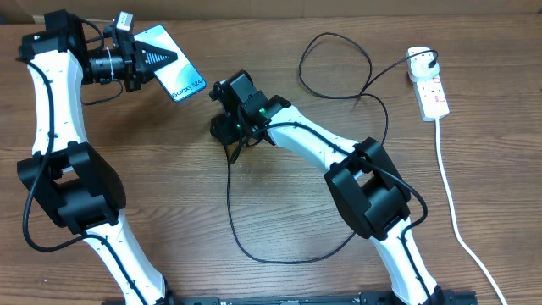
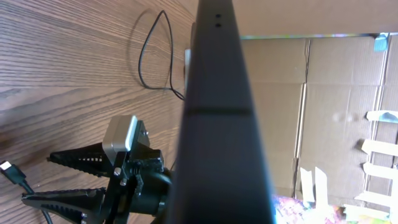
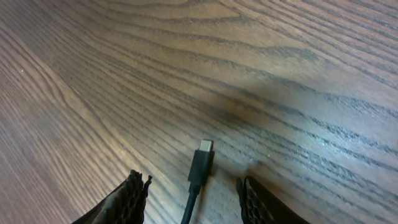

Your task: Plug charger to phone and switch on socket

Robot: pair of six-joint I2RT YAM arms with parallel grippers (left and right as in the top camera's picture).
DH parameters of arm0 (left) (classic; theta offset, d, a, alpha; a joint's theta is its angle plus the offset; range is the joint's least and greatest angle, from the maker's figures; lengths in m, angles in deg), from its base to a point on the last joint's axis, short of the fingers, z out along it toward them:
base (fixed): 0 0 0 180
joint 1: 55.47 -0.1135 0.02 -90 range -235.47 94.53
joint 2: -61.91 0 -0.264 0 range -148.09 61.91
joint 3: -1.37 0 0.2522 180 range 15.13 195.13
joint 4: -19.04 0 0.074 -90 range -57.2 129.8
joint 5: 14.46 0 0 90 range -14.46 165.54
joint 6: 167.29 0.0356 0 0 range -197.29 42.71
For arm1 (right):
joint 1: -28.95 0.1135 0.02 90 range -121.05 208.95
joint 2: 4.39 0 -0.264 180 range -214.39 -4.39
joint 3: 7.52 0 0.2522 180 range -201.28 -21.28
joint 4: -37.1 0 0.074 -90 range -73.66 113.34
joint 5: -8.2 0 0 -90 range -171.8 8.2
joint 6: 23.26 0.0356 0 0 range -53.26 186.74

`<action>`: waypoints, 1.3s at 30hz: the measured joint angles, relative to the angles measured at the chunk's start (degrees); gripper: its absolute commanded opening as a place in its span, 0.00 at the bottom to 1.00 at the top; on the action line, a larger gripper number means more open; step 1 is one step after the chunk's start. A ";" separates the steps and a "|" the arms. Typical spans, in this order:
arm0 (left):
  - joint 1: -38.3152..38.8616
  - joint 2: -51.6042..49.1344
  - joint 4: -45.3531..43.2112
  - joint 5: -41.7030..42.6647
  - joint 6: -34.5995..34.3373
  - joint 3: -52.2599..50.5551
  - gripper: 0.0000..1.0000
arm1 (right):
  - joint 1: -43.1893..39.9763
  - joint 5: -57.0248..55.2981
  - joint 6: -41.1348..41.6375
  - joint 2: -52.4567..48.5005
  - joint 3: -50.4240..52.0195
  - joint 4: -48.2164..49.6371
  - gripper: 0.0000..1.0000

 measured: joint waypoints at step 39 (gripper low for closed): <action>0.00 0.00 0.02 -0.96 0.00 0.00 0.04 | 2.19 -8.41 1.60 -3.96 -3.34 -4.81 0.20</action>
